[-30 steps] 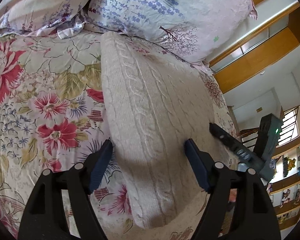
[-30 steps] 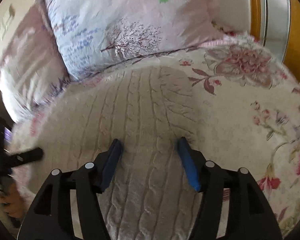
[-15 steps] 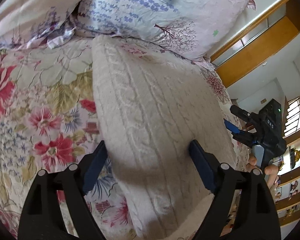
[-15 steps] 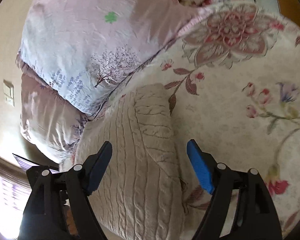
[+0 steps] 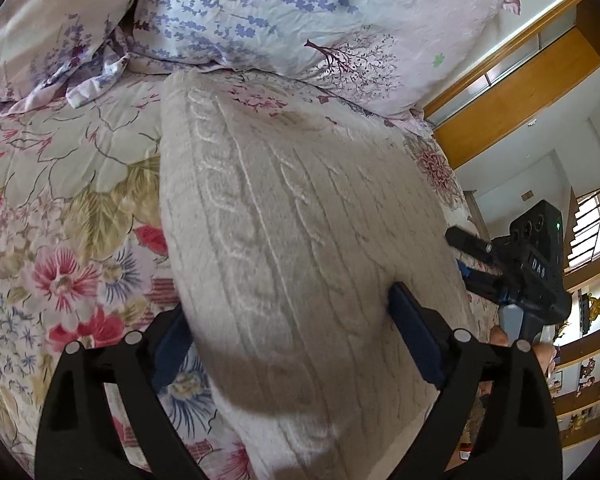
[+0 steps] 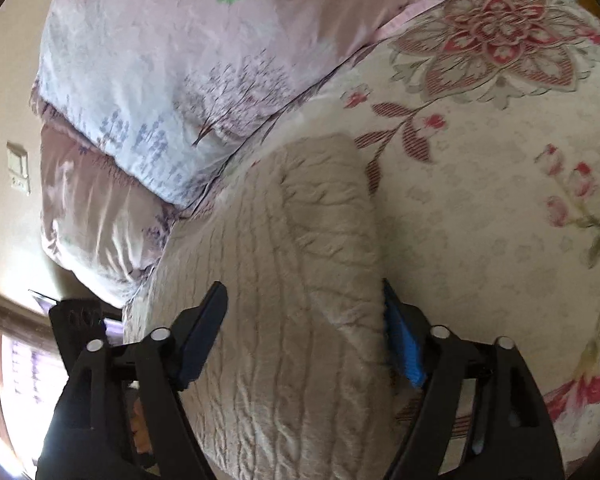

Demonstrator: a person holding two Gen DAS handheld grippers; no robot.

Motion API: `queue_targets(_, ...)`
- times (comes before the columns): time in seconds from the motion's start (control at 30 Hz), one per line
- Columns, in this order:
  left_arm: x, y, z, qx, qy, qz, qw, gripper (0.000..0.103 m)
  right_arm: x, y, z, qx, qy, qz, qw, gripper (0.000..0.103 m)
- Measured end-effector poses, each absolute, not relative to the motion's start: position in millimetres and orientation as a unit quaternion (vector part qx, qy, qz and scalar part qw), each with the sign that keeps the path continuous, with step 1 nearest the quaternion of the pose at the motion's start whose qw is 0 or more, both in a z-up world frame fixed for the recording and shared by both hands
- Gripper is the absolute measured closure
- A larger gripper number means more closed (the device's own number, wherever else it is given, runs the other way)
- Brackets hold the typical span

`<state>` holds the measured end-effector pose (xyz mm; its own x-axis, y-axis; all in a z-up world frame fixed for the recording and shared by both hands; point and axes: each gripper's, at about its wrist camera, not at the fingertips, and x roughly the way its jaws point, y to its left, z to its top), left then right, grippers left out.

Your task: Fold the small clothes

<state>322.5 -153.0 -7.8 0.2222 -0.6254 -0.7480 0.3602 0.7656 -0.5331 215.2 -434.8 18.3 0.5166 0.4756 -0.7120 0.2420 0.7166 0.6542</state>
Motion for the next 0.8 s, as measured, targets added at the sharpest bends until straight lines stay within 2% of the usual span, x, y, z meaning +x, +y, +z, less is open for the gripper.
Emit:
queue_targets(0.17, 332.2, -147.6, -11.2, -0.158, 0.537, -0.325, 0.762, 0.012, 214.9, -427.2, 18.9, 0.357, 0.485, 0.082, 0.794, 0.031)
queue_targets(0.33, 340.3, -137.8, -16.6, -0.210, 0.536, -0.331, 0.748, 0.020, 212.8, -425.9, 19.4, 0.338, 0.485, 0.088, 0.802, 0.037)
queue_targets(0.43, 340.0, -136.9, -17.8, -0.216, 0.532, -0.329, 0.750, 0.024, 211.4, -423.8, 18.1, 0.336, 0.487, 0.095, 0.800, 0.044)
queue_targets(0.5, 338.7, -135.6, -18.9, -0.218, 0.532, -0.324, 0.751, 0.036, 209.7, -422.8, 16.2, 0.343, 0.488, 0.100, 0.797, 0.051)
queue_targets(0.53, 338.0, -133.9, -19.8, -0.223, 0.532, -0.326, 0.749, 0.039, 207.7, -422.8, 16.0, 0.349, 0.484, 0.104, 0.795, 0.056)
queue_targets(0.6, 334.2, -127.5, -18.2, -0.230, 0.525, -0.329, 0.750, 0.054, 203.6, -423.7, 16.7, 0.368, 0.473, 0.114, 0.792, 0.063)
queue_targets(0.67, 329.4, -122.3, -13.9, -0.232, 0.519, -0.336, 0.751, 0.061, 198.0, -422.7, 21.0, 0.382, 0.461, 0.120, 0.792, 0.069)
queue_targets(0.8, 313.7, -114.2, 2.1, -0.222, 0.500, -0.355, 0.758, 0.066, 186.1, -408.9, 41.6, 0.381, 0.434, 0.126, 0.807, 0.076)
